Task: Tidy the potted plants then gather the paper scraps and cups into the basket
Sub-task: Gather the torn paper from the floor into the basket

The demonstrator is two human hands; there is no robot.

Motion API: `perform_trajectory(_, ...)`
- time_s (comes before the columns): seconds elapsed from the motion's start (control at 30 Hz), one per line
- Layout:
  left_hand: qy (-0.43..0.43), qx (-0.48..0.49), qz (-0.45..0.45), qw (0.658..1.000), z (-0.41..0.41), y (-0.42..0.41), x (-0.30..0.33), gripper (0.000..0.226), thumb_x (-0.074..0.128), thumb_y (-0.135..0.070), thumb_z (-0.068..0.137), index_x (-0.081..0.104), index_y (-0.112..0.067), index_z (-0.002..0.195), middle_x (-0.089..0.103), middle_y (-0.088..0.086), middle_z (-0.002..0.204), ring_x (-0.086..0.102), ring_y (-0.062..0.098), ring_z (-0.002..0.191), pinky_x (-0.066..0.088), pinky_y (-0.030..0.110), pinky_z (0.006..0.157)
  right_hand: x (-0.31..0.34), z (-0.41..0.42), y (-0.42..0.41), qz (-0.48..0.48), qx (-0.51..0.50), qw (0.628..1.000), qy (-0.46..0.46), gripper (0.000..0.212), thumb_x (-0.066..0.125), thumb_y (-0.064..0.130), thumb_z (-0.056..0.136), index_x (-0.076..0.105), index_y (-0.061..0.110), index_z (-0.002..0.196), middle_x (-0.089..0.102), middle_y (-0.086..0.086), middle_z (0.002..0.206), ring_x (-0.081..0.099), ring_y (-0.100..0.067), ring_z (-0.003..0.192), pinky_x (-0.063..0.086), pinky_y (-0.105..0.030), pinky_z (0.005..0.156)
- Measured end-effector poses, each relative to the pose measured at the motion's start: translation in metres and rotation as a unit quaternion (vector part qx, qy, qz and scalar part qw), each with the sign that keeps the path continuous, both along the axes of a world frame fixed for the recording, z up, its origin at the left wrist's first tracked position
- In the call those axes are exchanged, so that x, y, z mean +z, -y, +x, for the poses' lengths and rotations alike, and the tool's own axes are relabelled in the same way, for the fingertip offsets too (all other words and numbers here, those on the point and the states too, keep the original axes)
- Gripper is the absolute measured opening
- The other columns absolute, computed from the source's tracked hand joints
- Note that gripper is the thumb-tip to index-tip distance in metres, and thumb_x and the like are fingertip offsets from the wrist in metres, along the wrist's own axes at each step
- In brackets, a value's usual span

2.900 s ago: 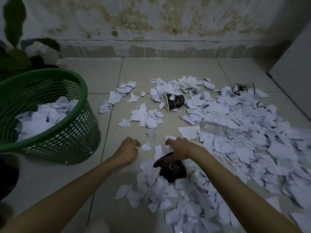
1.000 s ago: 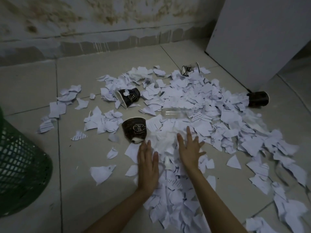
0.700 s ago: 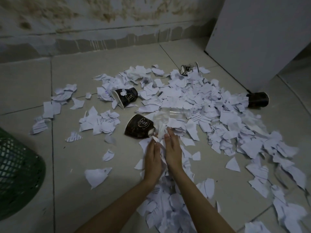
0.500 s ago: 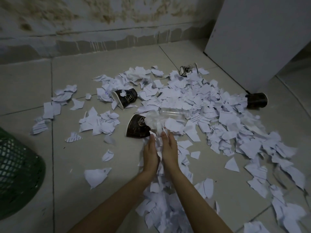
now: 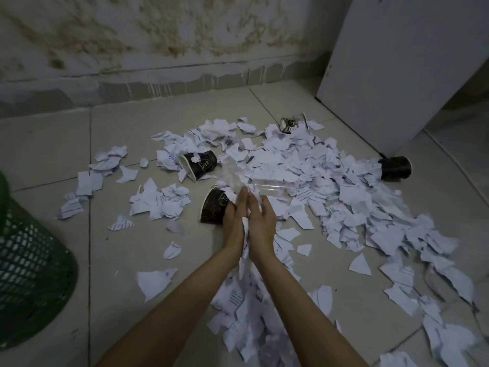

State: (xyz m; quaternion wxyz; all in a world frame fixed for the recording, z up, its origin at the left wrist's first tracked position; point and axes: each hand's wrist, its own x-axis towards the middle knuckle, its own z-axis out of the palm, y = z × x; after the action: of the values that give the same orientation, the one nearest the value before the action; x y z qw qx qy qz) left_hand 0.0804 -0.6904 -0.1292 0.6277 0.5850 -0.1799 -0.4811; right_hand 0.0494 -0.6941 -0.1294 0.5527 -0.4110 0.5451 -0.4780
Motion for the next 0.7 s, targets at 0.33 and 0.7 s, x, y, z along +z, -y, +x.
perform_trajectory(0.33,0.120,-0.022,-0.062,0.991,0.007,0.015,0.026,0.029,0.051,-0.043,0.091,0.059,-0.022,0.072,0.064,-0.010,0.059,0.063,-0.005,0.058,0.046,0.009,0.055,0.026,-0.005,0.017,-0.047,-0.004,0.998,0.049,0.009,0.053,0.030,0.092,0.051,0.034,0.084,0.064,0.005,0.085,0.064,-0.011,0.079,0.049,-0.020,0.065)
perform_trajectory(0.7,0.145,-0.046,-0.114,0.982,-0.006,0.014,0.062,0.036,0.044,-0.032,0.097,0.066,-0.005,0.104,0.071,0.013,0.098,0.065,0.024,0.102,0.050,0.031,0.084,0.043,-0.007,0.035,-0.038,-0.010,0.991,0.124,0.024,0.055,0.044,0.088,0.061,0.028,0.104,0.068,0.012,0.091,0.067,0.002,0.078,0.049,-0.014,0.062)
